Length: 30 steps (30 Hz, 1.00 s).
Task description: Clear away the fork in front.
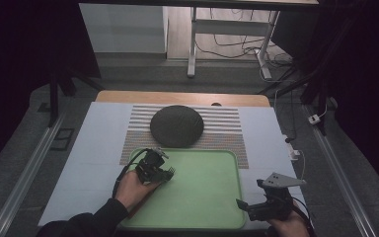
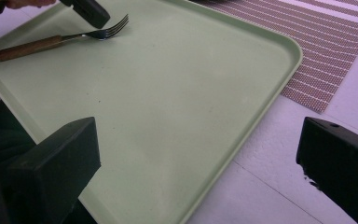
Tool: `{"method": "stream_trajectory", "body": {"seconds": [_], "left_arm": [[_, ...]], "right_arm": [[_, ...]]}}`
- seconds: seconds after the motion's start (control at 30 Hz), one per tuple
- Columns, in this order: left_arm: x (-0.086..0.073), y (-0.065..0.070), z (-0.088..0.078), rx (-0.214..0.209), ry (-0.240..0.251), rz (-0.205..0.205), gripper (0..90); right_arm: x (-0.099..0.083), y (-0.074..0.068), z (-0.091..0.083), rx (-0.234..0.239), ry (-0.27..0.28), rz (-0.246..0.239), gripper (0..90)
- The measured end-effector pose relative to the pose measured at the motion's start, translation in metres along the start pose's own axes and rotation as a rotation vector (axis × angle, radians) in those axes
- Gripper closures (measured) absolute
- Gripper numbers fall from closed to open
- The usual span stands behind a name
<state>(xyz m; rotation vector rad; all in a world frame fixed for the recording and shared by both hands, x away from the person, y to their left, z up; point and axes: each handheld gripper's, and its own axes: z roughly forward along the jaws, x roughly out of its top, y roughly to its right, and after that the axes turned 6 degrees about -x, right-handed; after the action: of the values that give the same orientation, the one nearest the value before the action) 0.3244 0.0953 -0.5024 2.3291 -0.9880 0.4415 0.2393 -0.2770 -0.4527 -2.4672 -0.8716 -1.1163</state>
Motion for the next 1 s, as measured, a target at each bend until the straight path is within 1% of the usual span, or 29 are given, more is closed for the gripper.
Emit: {"method": "stream_trajectory", "body": {"seconds": [0.1,0.13,0.2,0.23,0.27,0.33,0.37,0.5,0.6,0.63,0.73,0.87,1.0], "left_arm": [[0.0,0.004,0.009,-0.013,-0.033,0.02,88.6],[-0.001,0.005,0.012,-0.01,-0.047,0.027,88.5],[-0.002,0.005,0.016,0.017,-0.07,0.035,88.6],[-0.003,0.004,0.017,0.014,-0.066,0.033,88.6],[-0.003,0.002,0.016,0.015,-0.063,0.026,88.6],[-0.004,-0.001,0.013,0.046,-0.058,0.014,88.6],[-0.004,-0.004,0.012,0.055,-0.056,0.005,88.6],[-0.007,-0.016,0.004,0.083,-0.045,-0.039,88.6],[-0.01,-0.025,-0.002,0.108,-0.041,-0.065,88.6],[-0.011,-0.028,-0.004,0.112,-0.04,-0.072,88.6],[-0.015,-0.038,-0.01,0.113,-0.035,-0.111,88.5],[-0.019,-0.047,-0.017,0.117,-0.032,-0.141,88.5],[-0.023,-0.057,-0.025,0.143,-0.027,-0.169,88.5]], "right_arm": [[0.0,0.0,0.0,0.002,0.0,0.002,0.0],[0.0,0.0,0.0,0.003,0.0,0.003,0.0],[0.0,0.0,0.0,0.003,0.0,0.005,0.0],[0.0,0.0,0.0,0.004,0.0,0.005,0.0],[0.0,0.0,0.0,0.004,0.0,0.005,0.0],[0.0,0.0,0.0,0.005,-0.001,0.005,0.0],[0.0,0.0,0.0,0.005,-0.001,0.006,0.0],[0.0,0.001,0.0,0.003,0.001,0.009,0.0],[0.0,0.001,0.0,0.006,0.001,0.013,0.0],[0.0,0.001,0.0,0.006,0.001,0.013,0.0],[0.0,0.002,0.0,0.009,-0.001,0.015,0.0],[0.0,0.002,0.0,0.006,-0.004,0.019,0.0],[0.0,0.002,0.0,0.003,-0.005,0.021,0.0]]}}
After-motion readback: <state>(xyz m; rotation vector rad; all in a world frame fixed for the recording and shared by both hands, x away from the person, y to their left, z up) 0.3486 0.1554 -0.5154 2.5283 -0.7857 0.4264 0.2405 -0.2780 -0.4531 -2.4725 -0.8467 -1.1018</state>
